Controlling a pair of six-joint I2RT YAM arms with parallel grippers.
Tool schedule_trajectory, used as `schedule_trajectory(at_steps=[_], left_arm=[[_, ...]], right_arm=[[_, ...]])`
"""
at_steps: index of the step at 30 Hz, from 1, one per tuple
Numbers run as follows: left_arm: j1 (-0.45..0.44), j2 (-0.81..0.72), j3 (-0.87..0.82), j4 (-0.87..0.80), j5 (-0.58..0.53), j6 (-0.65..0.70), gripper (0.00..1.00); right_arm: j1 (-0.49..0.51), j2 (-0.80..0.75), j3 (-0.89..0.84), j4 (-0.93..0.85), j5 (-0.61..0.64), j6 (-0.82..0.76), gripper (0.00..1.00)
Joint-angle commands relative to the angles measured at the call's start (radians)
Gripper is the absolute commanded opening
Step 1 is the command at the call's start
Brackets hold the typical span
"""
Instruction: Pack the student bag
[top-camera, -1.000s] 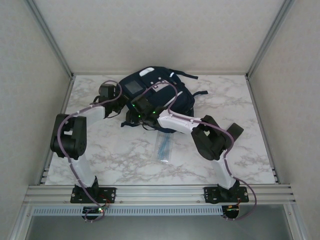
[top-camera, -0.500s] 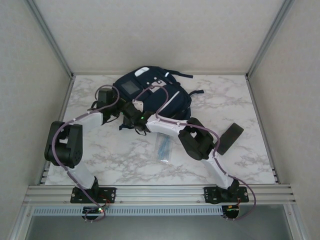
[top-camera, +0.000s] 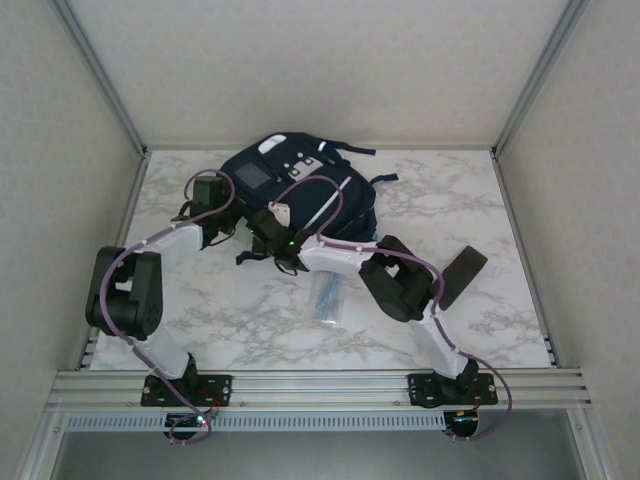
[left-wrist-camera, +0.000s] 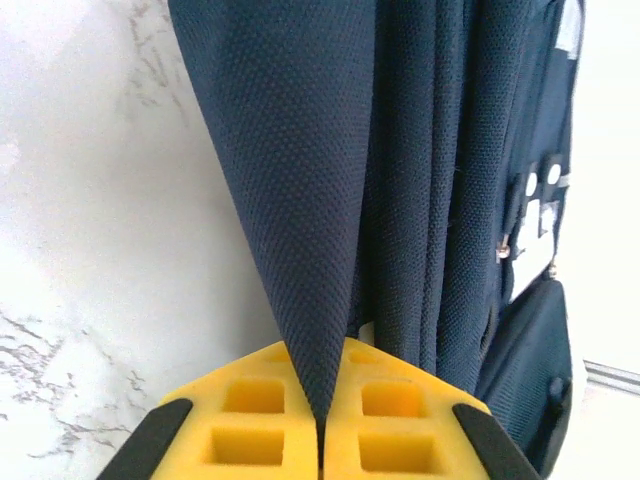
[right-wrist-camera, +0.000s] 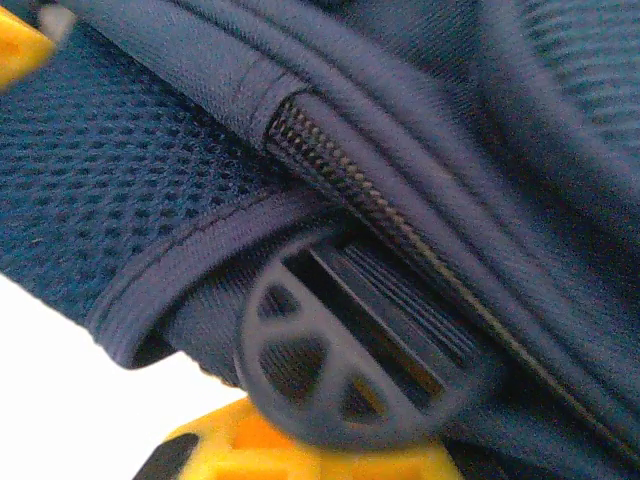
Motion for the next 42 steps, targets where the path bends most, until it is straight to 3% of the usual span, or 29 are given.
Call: schedule_trajectory(at_steps=[1, 7, 15, 26, 33, 42], left_arm=[[0.032, 0.044, 0.078, -0.015, 0.031, 0.031, 0.0], [0.062, 0.11, 0.161, -0.039, 0.043, 0.061, 0.0], [0.051, 0.099, 0.115, 0.015, 0.096, 0.006, 0.0], [0.013, -0.007, 0.02, 0.044, 0.075, -0.072, 0.0], [-0.019, -0.04, 0.006, 0.043, 0.072, -0.098, 0.0], [-0.055, -0.1, -0.008, 0.014, 0.069, -0.109, 0.0]], right_arm=[[-0.069, -0.108, -0.104, 0.042, -0.093, -0.042, 0.0], [-0.119, -0.198, -0.262, -0.006, -0.301, -0.095, 0.0], [-0.126, -0.273, -0.323, 0.024, -0.419, -0.102, 0.0], [-0.059, -0.094, -0.074, 0.095, -0.438, 0.014, 0.29], [-0.061, -0.007, 0.012, 0.005, -0.287, 0.042, 0.52], [-0.059, 0.055, 0.163, -0.15, 0.05, -0.067, 0.54]])
